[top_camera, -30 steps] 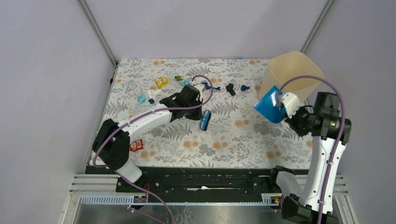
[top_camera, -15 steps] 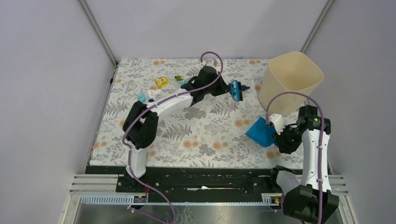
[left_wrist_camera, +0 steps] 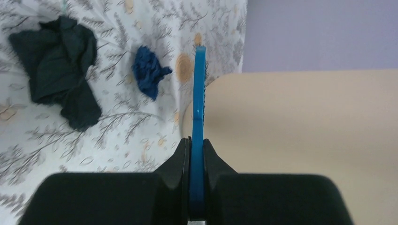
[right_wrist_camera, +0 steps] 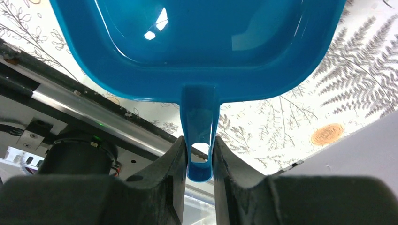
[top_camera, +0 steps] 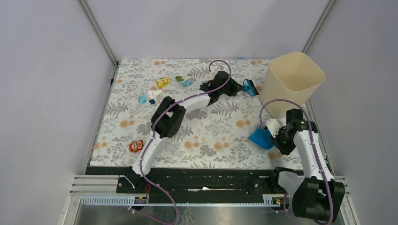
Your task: Sweep away the paper scraps from the table
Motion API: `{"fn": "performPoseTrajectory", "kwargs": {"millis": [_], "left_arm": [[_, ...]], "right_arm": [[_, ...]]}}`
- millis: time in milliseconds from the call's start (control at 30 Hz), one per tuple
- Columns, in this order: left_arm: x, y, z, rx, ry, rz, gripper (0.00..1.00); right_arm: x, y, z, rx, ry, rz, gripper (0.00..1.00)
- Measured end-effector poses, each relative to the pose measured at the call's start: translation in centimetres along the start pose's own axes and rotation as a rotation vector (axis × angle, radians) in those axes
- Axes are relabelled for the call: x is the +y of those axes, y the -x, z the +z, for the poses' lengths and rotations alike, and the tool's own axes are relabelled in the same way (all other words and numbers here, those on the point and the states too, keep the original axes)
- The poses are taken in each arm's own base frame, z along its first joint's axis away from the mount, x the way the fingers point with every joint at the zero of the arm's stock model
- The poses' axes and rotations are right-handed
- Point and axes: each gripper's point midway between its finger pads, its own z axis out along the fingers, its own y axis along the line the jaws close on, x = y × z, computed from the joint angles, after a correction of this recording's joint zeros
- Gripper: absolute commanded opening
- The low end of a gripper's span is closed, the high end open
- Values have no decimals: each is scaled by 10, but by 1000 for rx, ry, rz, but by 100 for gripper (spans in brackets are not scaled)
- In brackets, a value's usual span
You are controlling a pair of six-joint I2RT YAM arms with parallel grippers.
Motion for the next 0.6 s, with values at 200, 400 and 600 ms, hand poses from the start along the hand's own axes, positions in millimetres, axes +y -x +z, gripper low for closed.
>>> {"fn": "performPoseTrajectory", "kwargs": {"millis": [200,400,600], "left_arm": [[-12,19,16,-47,-4,-43,0],[21,52,13,-75,69,-99,0],[81,58,-1,-44,190,-137,0]], "right_arm": [[12,3,9,30,7,-19,0],[11,9,10,16,-6,13,0],[10,16,15,25,2,14,0]]}}
